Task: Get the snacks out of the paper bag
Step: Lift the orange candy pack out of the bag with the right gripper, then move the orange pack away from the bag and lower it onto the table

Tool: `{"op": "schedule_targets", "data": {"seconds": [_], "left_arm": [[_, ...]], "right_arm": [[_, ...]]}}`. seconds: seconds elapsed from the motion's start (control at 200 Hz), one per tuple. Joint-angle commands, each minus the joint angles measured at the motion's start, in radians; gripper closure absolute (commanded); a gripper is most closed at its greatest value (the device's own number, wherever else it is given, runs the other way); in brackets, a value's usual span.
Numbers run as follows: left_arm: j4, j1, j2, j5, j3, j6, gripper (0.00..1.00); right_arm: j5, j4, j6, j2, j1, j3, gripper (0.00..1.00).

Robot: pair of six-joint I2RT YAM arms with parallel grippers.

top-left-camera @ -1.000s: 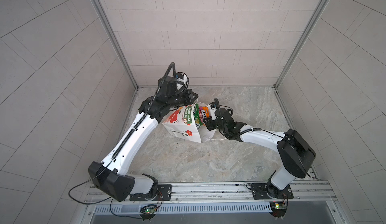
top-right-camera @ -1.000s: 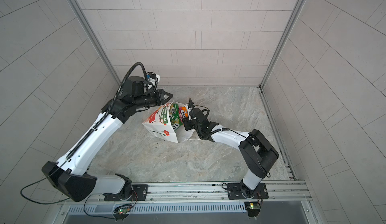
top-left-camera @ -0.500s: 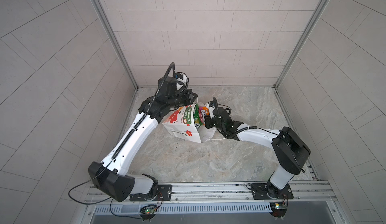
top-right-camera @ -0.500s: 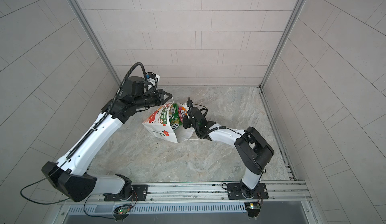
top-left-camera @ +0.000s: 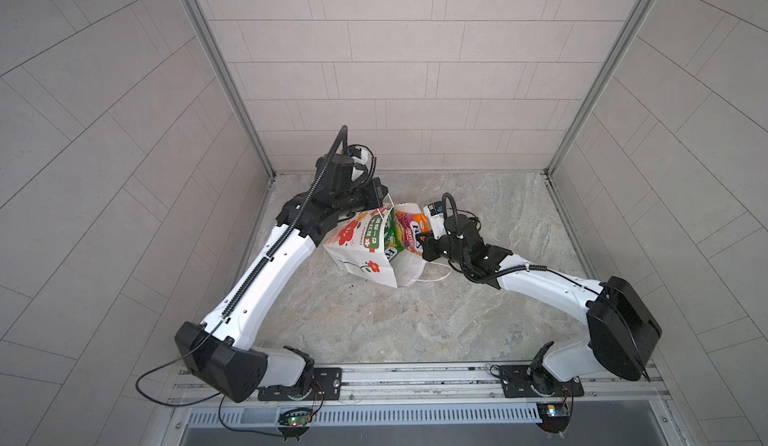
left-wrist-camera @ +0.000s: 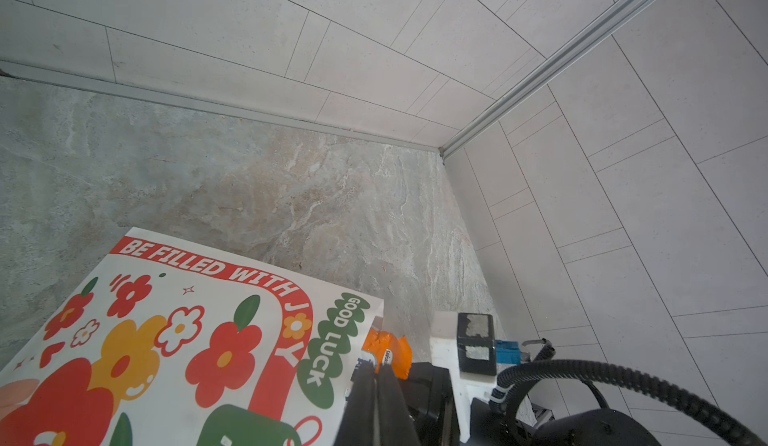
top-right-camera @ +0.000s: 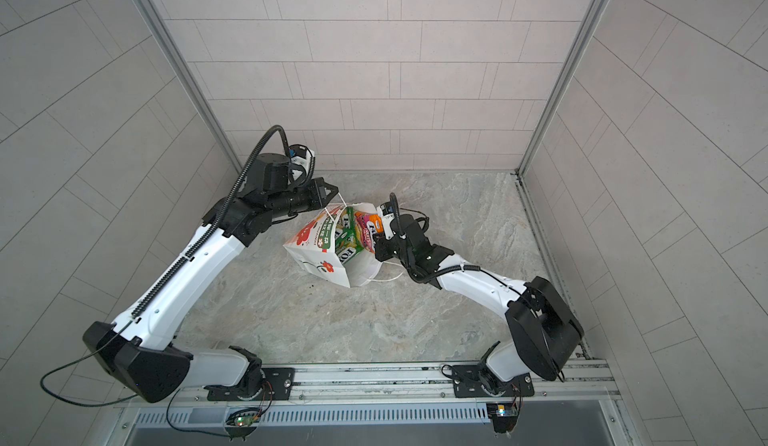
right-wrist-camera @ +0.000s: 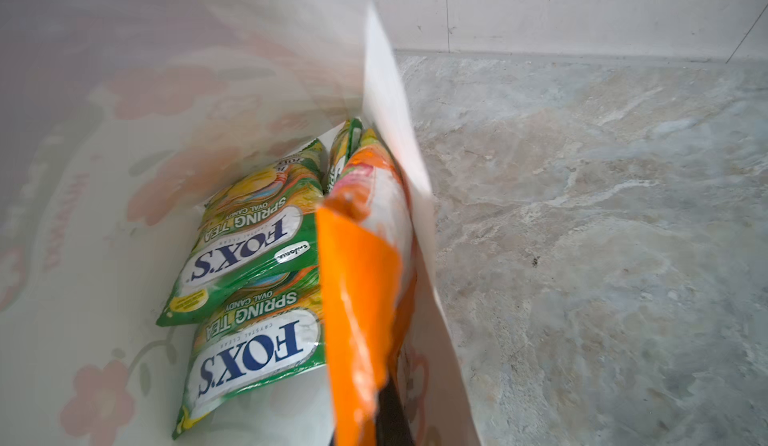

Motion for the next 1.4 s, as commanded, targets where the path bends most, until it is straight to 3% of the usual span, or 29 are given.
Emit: {"op": "schedule_targets", "data": {"seconds": [0.0,0.525,0.67,0.861,1.076,1.396], "left_arm": [[0.007,-0.001,-0.012,-0.029,-0.008,0.011,1.0],[0.007,-0.018,-0.01,-0.021,-0.016,0.047,1.0],[0.007,-0.022,-0.012,-0.021,-0.019,0.051,1.0],[0.007,-0.025,-0.014,-0.02,-0.021,0.055,1.0],[0.012,-0.03,-0.022,0.004,-0.023,0.066,1.0],[0.041,-0.029,-0.046,0.036,-0.051,0.085,1.0]], "right_arm": [[-0.06,-0.019,-0.019,-0.072,-0.011,-0.011,1.0],[-0.175,-0.224,-0.027,-0.301,-0.084,0.094,1.0],[-0.188,-0.278,-0.002,-0.368,-0.155,0.128,1.0],[-0.218,-0.35,0.046,-0.406,-0.332,0.145,1.0],[-0.297,-0.373,0.03,-0.262,-0.478,0.178,1.0],[-0.413,-0.278,0.011,0.155,-0.516,0.367,1.0]]}}
